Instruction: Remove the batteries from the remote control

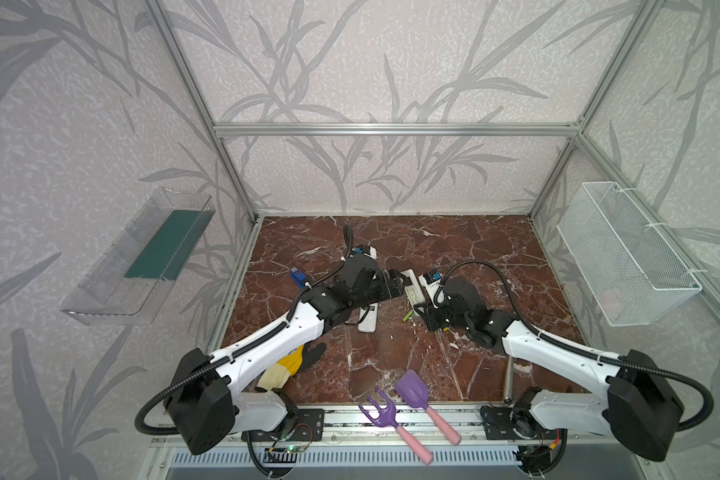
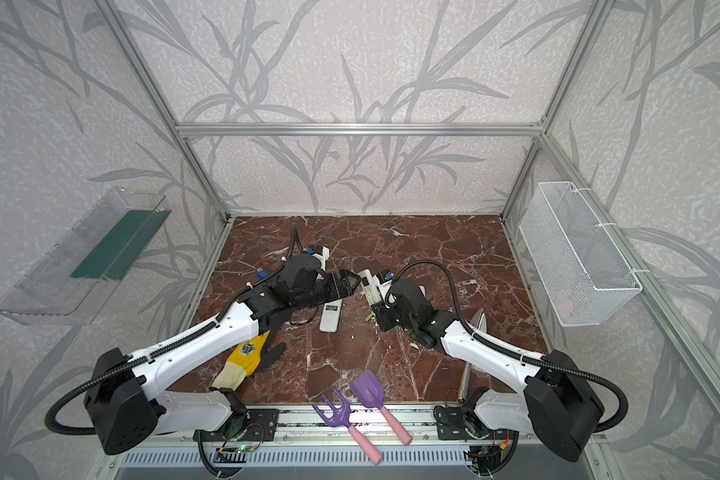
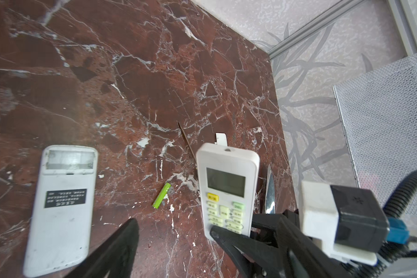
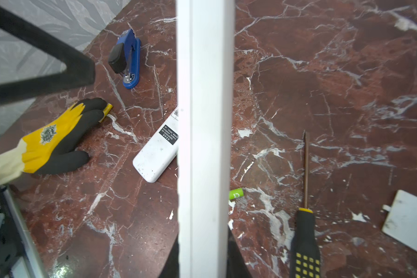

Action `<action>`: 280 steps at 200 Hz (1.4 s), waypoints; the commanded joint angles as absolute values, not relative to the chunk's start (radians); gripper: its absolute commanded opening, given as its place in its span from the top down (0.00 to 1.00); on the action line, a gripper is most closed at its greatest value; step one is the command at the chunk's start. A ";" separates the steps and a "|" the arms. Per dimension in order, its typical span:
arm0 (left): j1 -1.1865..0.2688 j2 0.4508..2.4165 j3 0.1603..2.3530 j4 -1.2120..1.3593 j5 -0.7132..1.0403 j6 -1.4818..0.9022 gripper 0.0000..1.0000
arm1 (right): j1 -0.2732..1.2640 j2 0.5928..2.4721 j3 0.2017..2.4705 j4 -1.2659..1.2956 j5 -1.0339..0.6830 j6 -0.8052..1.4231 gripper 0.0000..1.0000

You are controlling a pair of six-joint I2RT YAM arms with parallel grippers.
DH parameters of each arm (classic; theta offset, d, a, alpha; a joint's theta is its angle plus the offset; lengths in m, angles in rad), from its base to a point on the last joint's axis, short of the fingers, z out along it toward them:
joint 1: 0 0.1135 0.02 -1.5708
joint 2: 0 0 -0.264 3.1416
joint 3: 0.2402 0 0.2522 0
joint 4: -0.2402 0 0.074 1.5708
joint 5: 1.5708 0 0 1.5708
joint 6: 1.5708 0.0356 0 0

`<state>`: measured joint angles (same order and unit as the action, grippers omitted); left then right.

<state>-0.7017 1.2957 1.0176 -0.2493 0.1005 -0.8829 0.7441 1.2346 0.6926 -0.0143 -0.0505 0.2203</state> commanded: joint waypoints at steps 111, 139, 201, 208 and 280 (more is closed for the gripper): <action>-0.652 1.335 1.099 -0.317 0.271 -0.986 0.14 | 0.990 1.249 0.702 0.108 0.556 -0.227 1.00; -0.652 1.356 1.101 -0.307 0.269 -0.990 0.20 | 1.012 1.272 0.712 0.135 0.583 -0.273 1.00; -0.653 1.386 1.099 -0.301 0.258 -0.990 0.37 | 1.067 1.311 0.730 0.195 0.650 -0.364 1.00; -0.652 1.390 1.099 -0.298 0.257 -0.991 0.38 | 1.075 1.321 0.734 0.203 0.661 -0.377 1.00; -0.651 1.396 1.086 -0.311 0.232 -0.982 0.70 | 1.128 1.411 0.756 0.306 0.798 -0.475 1.00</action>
